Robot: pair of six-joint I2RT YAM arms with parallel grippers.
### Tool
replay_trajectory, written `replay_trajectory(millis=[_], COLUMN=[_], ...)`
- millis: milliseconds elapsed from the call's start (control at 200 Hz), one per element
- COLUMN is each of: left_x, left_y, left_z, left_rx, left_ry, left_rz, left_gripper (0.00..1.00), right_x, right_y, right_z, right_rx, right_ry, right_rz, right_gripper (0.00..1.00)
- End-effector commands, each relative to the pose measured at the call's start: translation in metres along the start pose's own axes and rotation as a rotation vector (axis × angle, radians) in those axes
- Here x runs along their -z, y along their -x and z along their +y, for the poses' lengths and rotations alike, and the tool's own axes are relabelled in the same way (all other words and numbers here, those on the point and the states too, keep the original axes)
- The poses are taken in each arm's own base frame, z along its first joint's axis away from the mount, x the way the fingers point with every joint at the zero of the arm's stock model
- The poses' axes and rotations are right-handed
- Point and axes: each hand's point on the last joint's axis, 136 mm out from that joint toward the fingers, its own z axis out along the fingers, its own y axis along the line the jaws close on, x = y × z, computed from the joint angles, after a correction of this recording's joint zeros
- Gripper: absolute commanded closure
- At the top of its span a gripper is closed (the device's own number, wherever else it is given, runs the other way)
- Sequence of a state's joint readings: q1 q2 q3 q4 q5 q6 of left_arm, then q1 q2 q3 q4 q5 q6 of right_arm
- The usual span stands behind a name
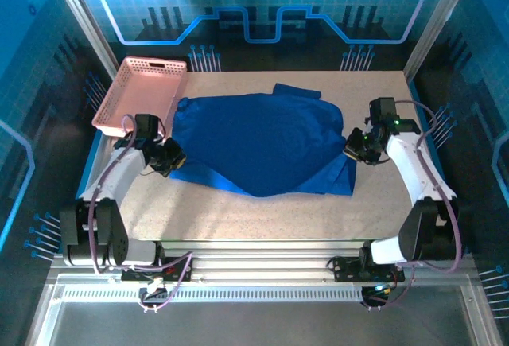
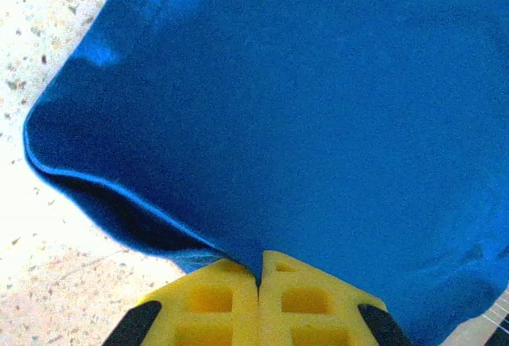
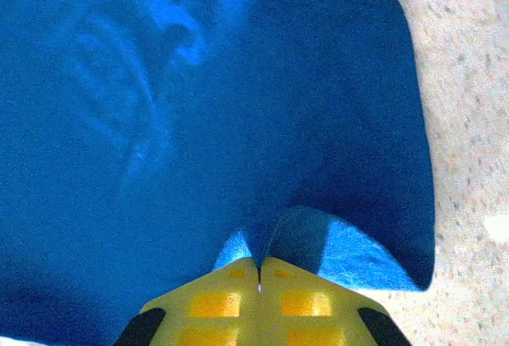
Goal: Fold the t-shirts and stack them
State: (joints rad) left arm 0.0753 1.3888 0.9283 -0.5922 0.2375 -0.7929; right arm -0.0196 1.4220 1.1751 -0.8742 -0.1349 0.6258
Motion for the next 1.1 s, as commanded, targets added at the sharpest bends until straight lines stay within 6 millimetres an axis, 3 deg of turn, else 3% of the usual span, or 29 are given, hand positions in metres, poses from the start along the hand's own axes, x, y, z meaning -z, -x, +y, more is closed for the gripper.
replay_trajectory(millis=[0, 250, 525, 850, 1095], left_x=[0.003, 0.001, -0.018, -0.033, -0.046], left_y=[0.014, 0.035, 0.043, 0.061, 0.064], left_z=[-0.009, 0.011, 0.021, 0.012, 0.018], left_rx=[-0.036, -0.006, 0.005, -0.003, 0.001], left_ry=[-0.013, 0.029, 0.067, 0.072, 0.094], left_rz=[-0.012, -0.036, -0.02, -0.012, 0.001], left_gripper=[0.95, 0.96, 0.96, 0.96, 0.95], right_x=[0.0, -0.014, -0.033, -0.047, -0.058], right_y=[0.02, 0.046, 0.069, 0.093, 0.104], right_z=[0.012, 0.017, 0.022, 0.033, 0.046], right_rx=[0.079, 0.122, 0.147, 0.185, 0.213], right_ry=[-0.01, -0.048, -0.073, -0.086, -0.083], right_rz=[-0.029, -0.026, -0.01, -0.002, 0.003], right_gripper=[1.0, 1.0, 1.0, 1.0, 1.0])
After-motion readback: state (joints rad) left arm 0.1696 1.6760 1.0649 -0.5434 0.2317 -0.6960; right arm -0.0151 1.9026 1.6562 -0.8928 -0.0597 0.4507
